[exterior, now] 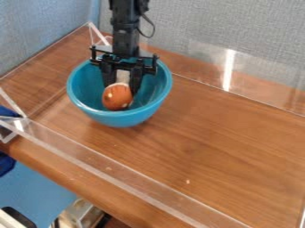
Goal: Remove the mushroom from inside the blue bowl and put it on the table
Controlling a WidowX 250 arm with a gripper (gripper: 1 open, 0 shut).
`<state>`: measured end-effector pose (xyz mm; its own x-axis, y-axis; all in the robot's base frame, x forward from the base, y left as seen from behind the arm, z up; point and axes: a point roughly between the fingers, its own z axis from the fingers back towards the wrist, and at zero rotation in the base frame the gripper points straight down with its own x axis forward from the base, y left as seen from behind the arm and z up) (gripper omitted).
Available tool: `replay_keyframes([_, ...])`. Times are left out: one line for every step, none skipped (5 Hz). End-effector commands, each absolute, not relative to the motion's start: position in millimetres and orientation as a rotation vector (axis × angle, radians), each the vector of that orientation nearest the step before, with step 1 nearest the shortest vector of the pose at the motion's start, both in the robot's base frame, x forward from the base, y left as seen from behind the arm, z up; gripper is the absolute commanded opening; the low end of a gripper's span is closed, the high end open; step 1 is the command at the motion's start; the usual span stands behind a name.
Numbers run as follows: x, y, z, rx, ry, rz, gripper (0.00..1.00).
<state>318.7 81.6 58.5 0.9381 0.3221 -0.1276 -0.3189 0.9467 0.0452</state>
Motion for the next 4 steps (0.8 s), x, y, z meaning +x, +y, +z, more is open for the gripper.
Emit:
replay_keyframes([324.1,79.8,95.0,0.034,0.024,0.320,0.00])
replay_keyframes([323.5,75.3,121.5,0.024,-0.029,0.297,0.00])
replay_keyframes([322.4,66.7,157.1,0.007,-0.099,0.266,0.00])
replay_keyframes([320.2,58.1,191.0,-0.018,-0.162,0.240,0.00])
